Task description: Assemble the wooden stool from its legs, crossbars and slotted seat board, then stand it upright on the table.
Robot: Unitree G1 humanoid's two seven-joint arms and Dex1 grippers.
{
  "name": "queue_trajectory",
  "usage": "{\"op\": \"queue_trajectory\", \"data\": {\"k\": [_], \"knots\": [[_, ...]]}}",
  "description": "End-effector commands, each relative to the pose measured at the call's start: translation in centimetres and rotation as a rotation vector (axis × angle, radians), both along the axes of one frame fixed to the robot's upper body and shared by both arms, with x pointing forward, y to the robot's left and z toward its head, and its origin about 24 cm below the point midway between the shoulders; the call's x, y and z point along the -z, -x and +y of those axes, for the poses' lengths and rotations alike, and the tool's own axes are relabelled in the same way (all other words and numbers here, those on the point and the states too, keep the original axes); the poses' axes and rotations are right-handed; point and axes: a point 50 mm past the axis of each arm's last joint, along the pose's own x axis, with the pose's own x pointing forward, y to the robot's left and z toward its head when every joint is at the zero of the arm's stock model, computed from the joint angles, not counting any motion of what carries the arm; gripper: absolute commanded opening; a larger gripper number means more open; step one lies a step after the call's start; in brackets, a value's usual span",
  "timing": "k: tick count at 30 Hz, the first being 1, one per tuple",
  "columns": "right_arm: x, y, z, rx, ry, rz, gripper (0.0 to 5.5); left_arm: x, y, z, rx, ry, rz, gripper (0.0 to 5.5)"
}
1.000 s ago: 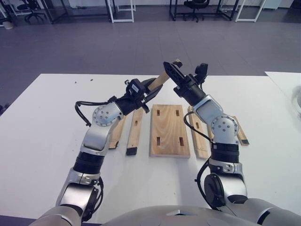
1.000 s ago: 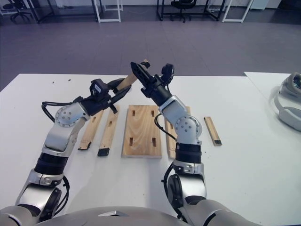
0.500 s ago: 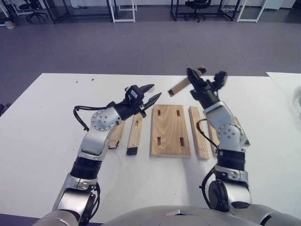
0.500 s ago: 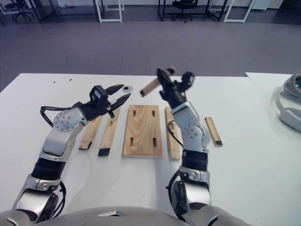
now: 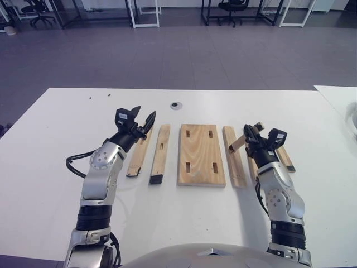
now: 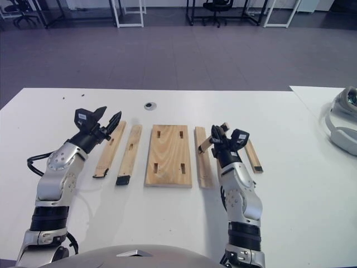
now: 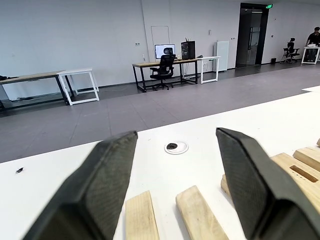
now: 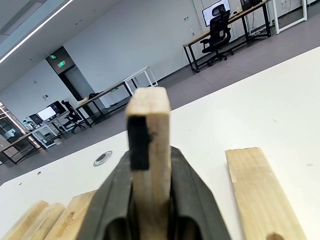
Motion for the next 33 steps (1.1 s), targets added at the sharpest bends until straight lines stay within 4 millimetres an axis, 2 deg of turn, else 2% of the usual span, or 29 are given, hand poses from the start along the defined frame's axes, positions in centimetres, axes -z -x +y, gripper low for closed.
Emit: {"op": "queue_trajectory", "data": {"k": [1,9,12,14,16,18,21,23,25,30,31,33], "knots": [[-0.5,0.2,-0.1,-0.007,0.004,-0.030,0.40,0.3,0.0,0.3,-0.019,0.005,0.024,2.88],[1.2,0.0,-1.6,0.062,0.080,0.041,0.40,0.6,-0.1,0.2,-0.013,0.004,0.032,2.88],[1.3,0.0,-1.6,0.052,0.089,0.042,0.40,0.7,-0.1,0.1,-0.010,0.001,0.035,2.88],[1.9,0.1,-1.3,0.023,0.159,0.072,0.40,0.8,-0.1,0.0,-0.007,-0.002,0.038,2.88],[3.4,0.5,-0.9,-0.033,0.262,0.156,0.40,0.9,0.0,-0.1,-0.003,-0.007,0.043,2.88],[5.8,1.4,-0.6,-0.104,0.405,0.267,0.40,1.0,0.1,0.0,-0.002,-0.012,0.049,2.88],[9.2,3.6,-1.2,-0.112,0.436,0.393,0.40,1.4,0.3,-0.2,0.010,-0.024,0.063,2.88],[10.5,4.7,-1.5,-0.117,0.441,0.443,0.40,1.6,0.6,-0.3,0.016,-0.029,0.072,2.88],[10.2,4.4,-1.3,-0.125,0.438,0.405,0.40,1.8,0.7,-0.5,0.019,-0.031,0.077,2.88],[5.1,1.3,0.4,-0.169,0.352,0.145,0.40,1.5,0.3,-0.6,0.009,-0.026,0.061,2.88],[4.4,0.8,0.5,-0.171,0.361,0.118,0.79,1.4,0.2,-0.7,0.010,-0.024,0.059,2.88],[3.2,-0.1,0.3,-0.170,0.390,0.096,1.14,1.4,0.2,-0.8,0.010,-0.021,0.056,2.88]]}}
